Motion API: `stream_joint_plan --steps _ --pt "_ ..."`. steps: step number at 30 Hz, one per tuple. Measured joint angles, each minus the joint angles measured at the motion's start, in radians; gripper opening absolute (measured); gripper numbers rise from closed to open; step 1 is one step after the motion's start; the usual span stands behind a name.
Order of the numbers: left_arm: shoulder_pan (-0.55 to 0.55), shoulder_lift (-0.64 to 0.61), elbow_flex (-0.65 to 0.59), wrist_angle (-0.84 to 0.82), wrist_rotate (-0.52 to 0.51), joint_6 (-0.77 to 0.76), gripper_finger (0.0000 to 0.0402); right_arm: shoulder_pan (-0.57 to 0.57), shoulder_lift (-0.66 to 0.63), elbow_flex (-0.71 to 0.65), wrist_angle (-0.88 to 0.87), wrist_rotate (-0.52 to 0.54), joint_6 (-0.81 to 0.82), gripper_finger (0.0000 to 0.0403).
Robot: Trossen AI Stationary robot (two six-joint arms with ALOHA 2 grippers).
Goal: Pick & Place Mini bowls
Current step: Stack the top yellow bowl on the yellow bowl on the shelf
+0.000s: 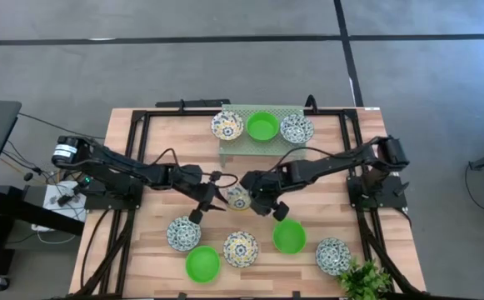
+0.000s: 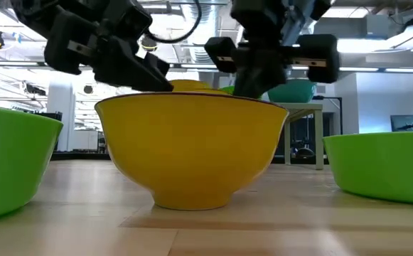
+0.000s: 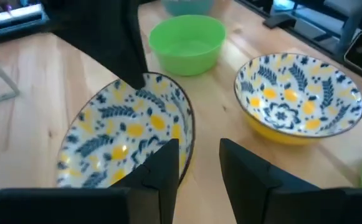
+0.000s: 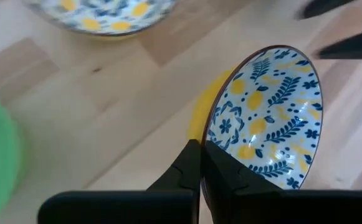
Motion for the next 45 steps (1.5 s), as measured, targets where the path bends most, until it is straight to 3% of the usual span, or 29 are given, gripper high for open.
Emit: stream_joint_plan --steps 14,19,24,35,45 --pt "-0.001 0.007 0.0 -0.008 -0.088 0.016 0.0115 -0.036 -0.014 0.007 0.031 -0.055 -0.015 0.0001" --pt "-0.001 0.007 0.0 -0.018 -0.08 0.02 0.0079 -0.038 -0.014 0.022 0.027 -0.054 -0.016 0.0006" --pt "-0.003 0.007 -0.001 -0.026 -0.059 0.022 0.0015 -0.044 -0.014 0.026 0.049 -0.038 0.06 0.0028" --pt "-0.033 0.007 -0.001 -0.021 -0.098 0.007 0.0011 -0.03 -0.015 0.056 0.018 -0.024 0.3 0.0096" --pt "-0.19 -0.042 0.052 -0.099 -0.448 -0.003 0.0012 0.013 -0.081 0.289 -0.419 0.185 0.409 0.0102"
